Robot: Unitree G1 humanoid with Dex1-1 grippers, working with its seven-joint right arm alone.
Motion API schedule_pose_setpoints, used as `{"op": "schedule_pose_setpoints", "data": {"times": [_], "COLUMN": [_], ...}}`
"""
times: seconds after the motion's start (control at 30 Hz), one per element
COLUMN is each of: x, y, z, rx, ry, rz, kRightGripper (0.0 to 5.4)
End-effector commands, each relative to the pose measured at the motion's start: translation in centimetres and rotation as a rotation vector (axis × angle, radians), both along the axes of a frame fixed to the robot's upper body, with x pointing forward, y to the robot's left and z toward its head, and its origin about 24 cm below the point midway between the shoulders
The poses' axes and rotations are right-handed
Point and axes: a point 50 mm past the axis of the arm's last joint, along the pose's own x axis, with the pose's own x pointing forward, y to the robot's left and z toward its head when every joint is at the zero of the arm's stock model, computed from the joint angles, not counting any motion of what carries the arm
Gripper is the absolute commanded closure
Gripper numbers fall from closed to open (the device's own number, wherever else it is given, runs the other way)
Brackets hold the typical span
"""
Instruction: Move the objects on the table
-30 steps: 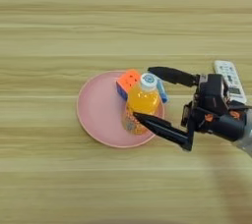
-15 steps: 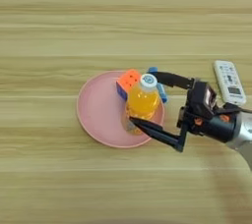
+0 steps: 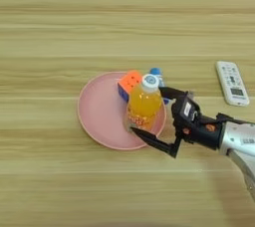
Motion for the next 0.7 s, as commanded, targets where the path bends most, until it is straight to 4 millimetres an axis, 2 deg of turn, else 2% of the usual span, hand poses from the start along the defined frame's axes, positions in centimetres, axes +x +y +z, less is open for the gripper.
{"op": "schedule_pose_setpoints", "data": {"times": [0.03, 0.47, 0.7], "x": [0.92, 1.29, 1.51], "y": [0.12, 0.30, 0.32], "z": [1.84, 2.04, 2.42], "rx": [0.006, 0.054, 0.090], "ry": [-0.118, -0.120, -0.120], "rz": [-0.011, -0.037, -0.051], "kRightGripper": [0.64, 1.87, 2.03]}}
